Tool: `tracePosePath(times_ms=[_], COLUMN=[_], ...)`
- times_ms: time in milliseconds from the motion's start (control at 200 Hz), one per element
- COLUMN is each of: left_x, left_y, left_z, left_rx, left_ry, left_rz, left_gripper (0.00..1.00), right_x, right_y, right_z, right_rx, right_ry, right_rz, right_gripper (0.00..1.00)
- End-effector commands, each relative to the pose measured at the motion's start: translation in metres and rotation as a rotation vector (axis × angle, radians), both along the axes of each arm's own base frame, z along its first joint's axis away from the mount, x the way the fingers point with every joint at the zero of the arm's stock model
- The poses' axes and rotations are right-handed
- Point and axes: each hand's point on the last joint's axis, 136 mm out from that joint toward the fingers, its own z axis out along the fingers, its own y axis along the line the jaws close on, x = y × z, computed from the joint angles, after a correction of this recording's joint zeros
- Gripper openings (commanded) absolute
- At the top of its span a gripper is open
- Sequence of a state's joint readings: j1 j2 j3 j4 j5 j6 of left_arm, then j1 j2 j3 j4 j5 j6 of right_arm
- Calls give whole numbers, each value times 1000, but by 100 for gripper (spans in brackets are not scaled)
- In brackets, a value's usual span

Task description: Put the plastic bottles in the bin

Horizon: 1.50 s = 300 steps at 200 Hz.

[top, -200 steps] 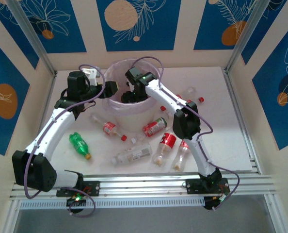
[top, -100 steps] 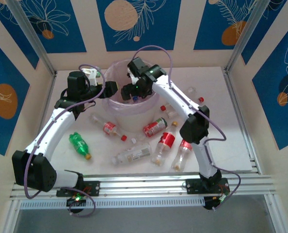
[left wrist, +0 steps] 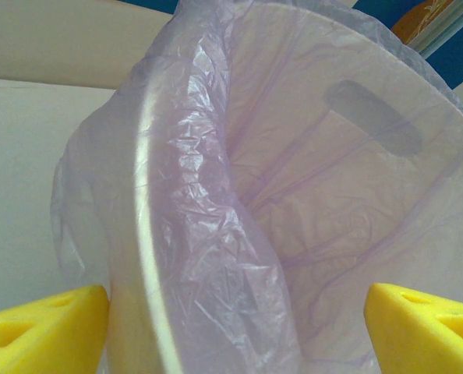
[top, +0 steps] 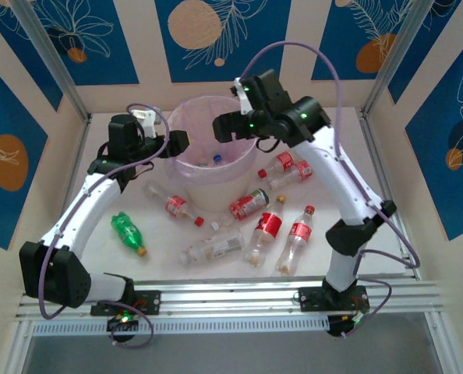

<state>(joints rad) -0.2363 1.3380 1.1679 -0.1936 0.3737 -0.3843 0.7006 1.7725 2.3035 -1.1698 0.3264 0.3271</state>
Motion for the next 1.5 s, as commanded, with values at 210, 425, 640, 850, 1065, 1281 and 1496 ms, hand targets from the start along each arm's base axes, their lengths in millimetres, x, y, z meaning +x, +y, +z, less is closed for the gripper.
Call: tracePosePath(times_ms=[210, 425, 640, 850, 1065, 1281, 1496], left_x=[-15, -15, -15, -14, -14, -14, -14], left_y=[1, 2, 1, 2, 3, 4, 3], left_z=[-50, -50, -52, -56, -55, -55, -55], left_rx=[107, 117, 112, 119, 127, 128, 130], left_ry=[132, 131, 138, 144, 138, 136, 137], left_rz=[-31, -27, -30, -28, -22, -20, -21], left_gripper=[84, 84, 84, 84, 84, 84, 84], right_x=[-31, -94, -139, -139, -140, -145, -145], right_y=[-128, -183, -196, -190, -192, -198, -200], right_z=[-29, -152, -245, -291, -327, -355, -370], right_rx=[-81, -66, -21, 51, 45, 39, 42], right_ry=[123, 472, 691, 772, 831, 863, 873], right_rz=[-374, -581, -706, -733, -770, -827, -842], right_gripper=[91, 90, 90, 90, 91, 91, 89])
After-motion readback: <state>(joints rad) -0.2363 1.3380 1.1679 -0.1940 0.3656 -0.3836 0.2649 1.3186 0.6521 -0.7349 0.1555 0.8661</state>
